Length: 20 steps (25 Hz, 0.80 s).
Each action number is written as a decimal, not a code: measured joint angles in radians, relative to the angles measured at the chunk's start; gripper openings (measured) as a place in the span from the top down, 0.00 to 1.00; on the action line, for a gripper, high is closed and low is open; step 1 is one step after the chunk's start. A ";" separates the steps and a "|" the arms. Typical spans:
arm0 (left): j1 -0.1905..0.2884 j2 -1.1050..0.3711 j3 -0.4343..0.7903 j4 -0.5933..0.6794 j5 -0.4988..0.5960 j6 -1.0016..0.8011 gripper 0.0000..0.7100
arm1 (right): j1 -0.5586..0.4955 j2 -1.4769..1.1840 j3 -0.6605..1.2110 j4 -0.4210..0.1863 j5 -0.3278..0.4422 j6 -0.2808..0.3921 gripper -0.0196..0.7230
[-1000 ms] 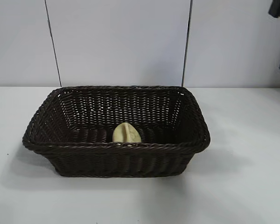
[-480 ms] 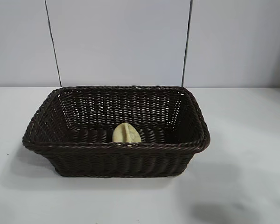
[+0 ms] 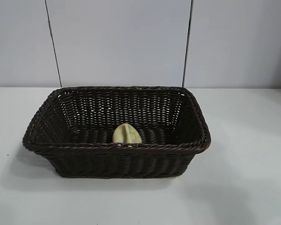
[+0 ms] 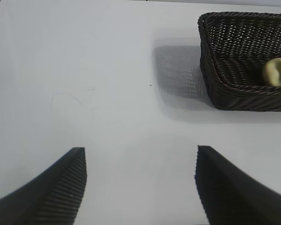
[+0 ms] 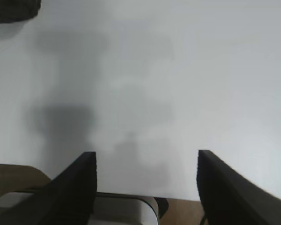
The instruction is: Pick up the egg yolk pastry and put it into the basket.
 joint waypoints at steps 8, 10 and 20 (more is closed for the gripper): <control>0.000 0.000 0.000 0.000 0.000 0.000 0.31 | 0.000 -0.288 0.000 0.000 0.008 0.000 0.36; 0.000 0.000 0.000 0.000 0.000 0.000 0.31 | 0.000 -0.360 0.000 0.000 0.012 0.000 0.36; 0.000 0.000 0.000 0.000 0.000 0.000 0.31 | 0.000 -0.473 0.000 0.000 0.024 -0.001 0.36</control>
